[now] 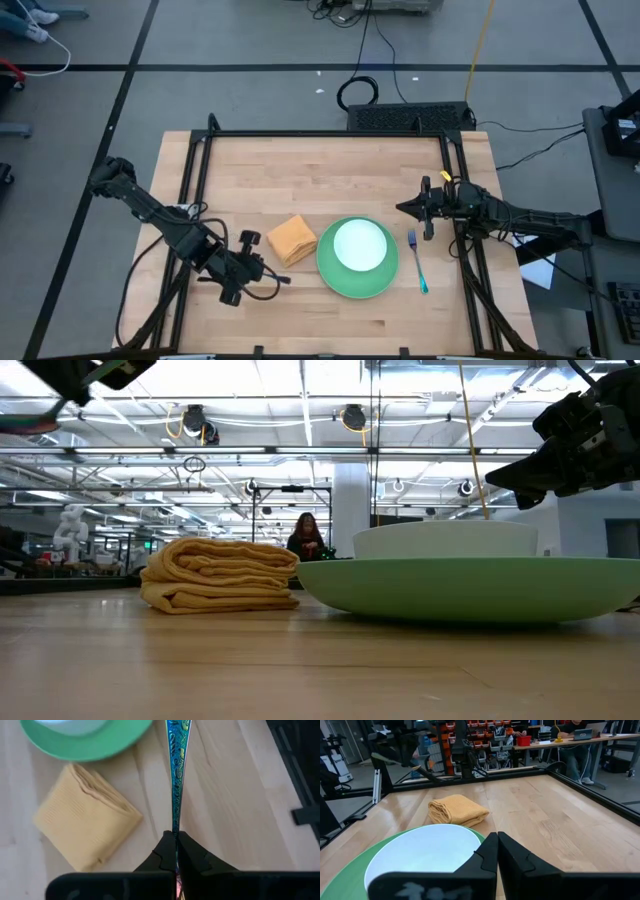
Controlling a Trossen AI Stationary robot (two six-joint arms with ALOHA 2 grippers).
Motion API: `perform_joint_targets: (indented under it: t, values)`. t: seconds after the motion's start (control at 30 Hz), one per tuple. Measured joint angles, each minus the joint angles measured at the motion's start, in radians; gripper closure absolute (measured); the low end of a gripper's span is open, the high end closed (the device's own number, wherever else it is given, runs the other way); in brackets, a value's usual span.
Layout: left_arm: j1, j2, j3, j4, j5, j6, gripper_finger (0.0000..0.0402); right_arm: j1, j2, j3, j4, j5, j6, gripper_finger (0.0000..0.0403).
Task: Set table place
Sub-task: Put the purple spoon into the white bowl
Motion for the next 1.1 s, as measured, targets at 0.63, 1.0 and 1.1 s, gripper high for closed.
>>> perform_joint_targets:
  t: [0.63,1.0,1.1]
  values:
    - [0.094,-0.274,0.0,-0.189,-0.178,0.024,0.0401,0.0,0.0,0.0,0.0,0.0,-0.003,0.0403]
    - [0.207,-0.296,0.0,-0.381,0.141,-0.019,0.0401,0.0,0.0,0.0,0.029,-0.001,-0.003,0.0403]
    - [0.229,-0.301,0.0,-0.35,0.165,0.061,0.0401,0.0,0.0,0.0,0.031,-0.001,-0.001,0.0403]
